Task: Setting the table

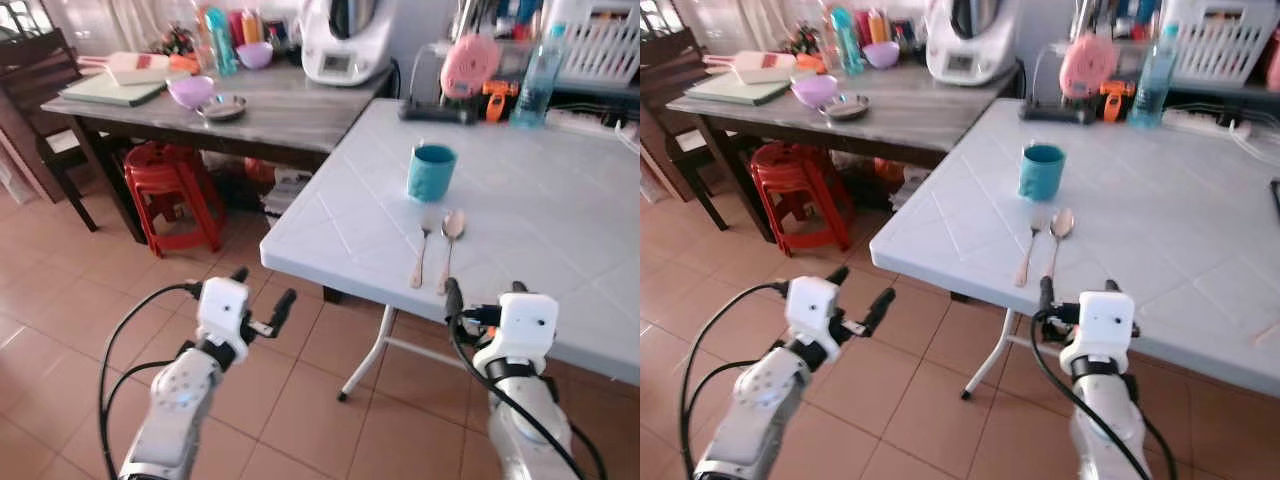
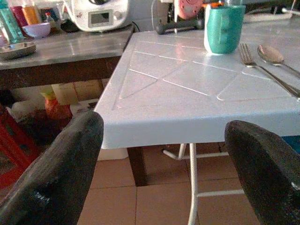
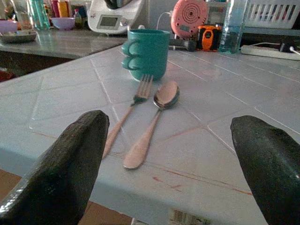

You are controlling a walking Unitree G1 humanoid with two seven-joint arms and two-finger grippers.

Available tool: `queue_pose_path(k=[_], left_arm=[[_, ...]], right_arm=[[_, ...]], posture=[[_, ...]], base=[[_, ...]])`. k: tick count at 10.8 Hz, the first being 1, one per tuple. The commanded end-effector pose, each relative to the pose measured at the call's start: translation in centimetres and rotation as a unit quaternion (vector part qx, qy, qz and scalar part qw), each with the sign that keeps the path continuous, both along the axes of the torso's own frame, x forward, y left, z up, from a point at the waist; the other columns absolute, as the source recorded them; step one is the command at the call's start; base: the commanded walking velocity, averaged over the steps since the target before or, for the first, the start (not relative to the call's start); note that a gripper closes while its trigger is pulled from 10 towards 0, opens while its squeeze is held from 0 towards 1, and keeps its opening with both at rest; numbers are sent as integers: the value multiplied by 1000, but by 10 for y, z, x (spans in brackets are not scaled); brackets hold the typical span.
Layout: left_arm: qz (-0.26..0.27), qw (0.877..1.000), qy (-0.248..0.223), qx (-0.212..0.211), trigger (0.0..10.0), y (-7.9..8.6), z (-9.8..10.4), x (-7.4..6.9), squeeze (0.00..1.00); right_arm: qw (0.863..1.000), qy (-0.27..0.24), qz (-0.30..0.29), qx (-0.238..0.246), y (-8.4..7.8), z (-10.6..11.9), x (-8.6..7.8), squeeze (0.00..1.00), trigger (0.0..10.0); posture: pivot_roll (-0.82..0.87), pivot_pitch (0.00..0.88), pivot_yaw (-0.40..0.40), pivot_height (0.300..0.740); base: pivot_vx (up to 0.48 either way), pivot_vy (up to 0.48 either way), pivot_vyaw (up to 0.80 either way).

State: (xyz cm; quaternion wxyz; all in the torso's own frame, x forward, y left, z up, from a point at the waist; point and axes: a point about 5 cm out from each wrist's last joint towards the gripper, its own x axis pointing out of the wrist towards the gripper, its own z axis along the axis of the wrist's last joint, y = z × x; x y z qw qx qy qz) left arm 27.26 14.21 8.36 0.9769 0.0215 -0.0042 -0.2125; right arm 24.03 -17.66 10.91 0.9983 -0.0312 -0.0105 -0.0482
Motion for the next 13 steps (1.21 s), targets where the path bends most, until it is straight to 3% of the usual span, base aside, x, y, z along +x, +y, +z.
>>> queue_pose_path(k=[1, 3, 5, 13], left_arm=[[5, 1000, -6, -1, 10000, 6, 3, 3, 0], [5, 1000, -8, -6, 10000, 6, 4, 3, 0], [-3, 1000, -8, -13, 10000, 4, 5, 3, 0], [-22, 999, -4, -26, 10000, -4, 3, 0, 0]], right_arm=[[1000, -12, 6, 5, 4, 5, 2, 0, 10000], [1000, -13, 5, 8, 3, 5, 2, 0, 10000], [1000, -14, 8, 8, 4, 5, 2, 0, 10000], [999, -23, 21, -6, 6, 8, 2, 0, 10000]], posture=[[0, 0, 58, 740], [-1, 0, 60, 740], [-2, 0, 61, 740], [-9, 0, 56, 740]], base=[[0, 0, -800], [0, 0, -719], [0, 0, 0], [265, 0, 0]])
